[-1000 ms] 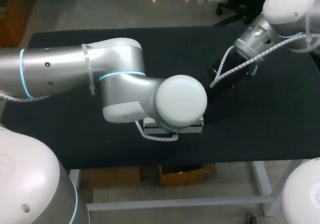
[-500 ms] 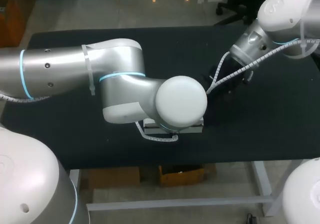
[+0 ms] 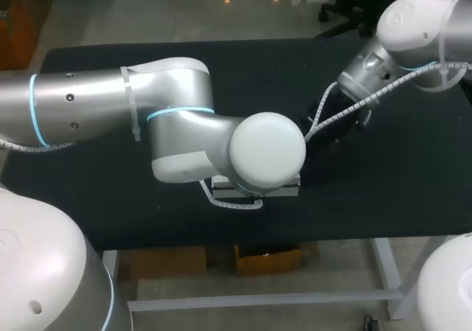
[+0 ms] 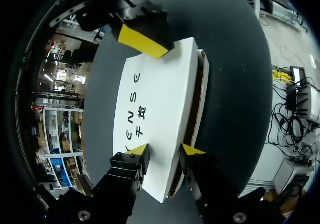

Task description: Assemble the packaging by folding the flat box into shape, placing the metal phone stand inside, and closing the box properly

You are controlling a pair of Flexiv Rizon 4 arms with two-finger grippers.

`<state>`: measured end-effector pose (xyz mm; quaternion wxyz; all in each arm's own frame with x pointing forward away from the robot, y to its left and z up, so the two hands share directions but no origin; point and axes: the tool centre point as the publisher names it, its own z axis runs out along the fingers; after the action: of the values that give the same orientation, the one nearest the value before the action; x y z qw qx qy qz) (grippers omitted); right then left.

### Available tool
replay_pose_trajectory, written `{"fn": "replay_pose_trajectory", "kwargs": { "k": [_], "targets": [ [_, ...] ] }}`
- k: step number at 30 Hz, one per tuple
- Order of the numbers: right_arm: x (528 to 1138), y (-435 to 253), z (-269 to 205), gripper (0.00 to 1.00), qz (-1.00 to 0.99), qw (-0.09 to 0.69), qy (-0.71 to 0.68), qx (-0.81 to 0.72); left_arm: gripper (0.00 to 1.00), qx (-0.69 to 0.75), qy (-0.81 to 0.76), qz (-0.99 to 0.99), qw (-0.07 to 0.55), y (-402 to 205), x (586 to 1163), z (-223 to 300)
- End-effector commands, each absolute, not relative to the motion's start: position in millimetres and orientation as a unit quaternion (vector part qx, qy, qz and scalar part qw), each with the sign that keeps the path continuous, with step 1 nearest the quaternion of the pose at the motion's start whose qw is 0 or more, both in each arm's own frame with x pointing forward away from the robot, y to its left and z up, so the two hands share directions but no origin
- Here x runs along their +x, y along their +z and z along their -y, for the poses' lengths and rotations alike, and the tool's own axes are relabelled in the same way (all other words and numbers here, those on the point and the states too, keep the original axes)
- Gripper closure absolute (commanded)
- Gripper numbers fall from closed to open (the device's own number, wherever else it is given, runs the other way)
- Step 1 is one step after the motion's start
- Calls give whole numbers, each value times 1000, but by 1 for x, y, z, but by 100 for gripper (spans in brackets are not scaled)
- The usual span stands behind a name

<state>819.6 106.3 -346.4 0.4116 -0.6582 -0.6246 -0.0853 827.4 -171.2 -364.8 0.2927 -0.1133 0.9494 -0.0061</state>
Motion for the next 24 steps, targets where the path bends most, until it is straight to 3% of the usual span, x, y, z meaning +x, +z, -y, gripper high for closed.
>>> {"fn": "replay_pose_trajectory", "kwargs": {
  "k": [1, 24],
  "targets": [
    [821, -349, -106, 100, 623, 415, -84, -658, 60, -114, -3, -949, 295, -366, 826, 174],
    [820, -357, -104, 100, 615, 422, -77, -662, 60, -116, -3, -949, 294, -366, 826, 174]
  ]
}}
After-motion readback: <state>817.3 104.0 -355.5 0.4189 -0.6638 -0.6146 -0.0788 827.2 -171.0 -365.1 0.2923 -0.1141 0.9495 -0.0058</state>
